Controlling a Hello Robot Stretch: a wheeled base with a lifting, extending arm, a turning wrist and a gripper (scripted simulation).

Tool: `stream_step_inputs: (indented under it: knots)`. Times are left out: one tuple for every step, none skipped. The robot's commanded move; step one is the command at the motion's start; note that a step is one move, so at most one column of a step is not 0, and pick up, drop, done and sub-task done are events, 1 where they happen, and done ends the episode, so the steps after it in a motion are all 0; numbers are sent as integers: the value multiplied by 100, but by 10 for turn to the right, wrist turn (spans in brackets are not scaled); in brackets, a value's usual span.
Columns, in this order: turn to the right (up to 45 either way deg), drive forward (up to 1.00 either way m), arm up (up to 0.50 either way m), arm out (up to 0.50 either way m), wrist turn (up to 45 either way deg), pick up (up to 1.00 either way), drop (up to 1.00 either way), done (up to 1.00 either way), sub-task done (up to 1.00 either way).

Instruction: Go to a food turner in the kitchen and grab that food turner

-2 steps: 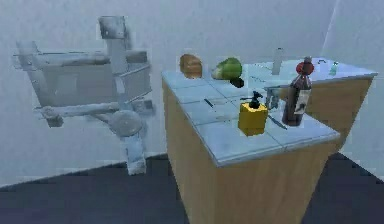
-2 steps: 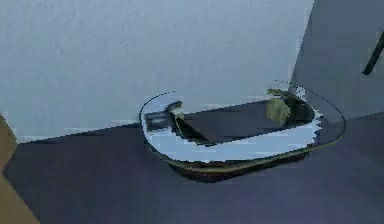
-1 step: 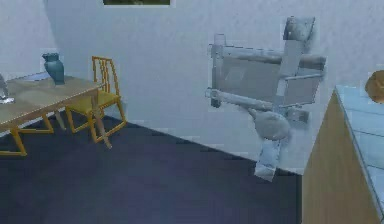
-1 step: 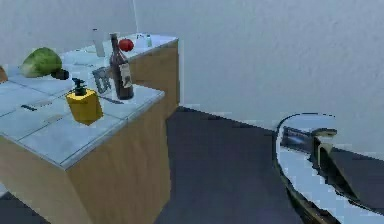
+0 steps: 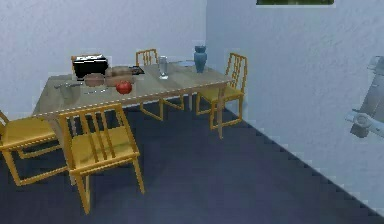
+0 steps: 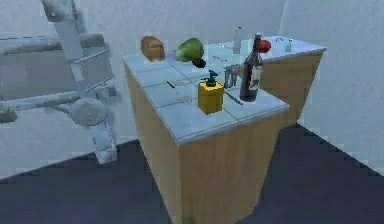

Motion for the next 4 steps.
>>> stream_step_inputs:
  knots:
    - [-30,0,0,0,0,0,0,0,0]
    - [450,0,0,0,0,0,0,0,0]
    - [450,0,0,0,0,0,0,0,0]
    - [150,0,0,0,0,0,0,0,0]
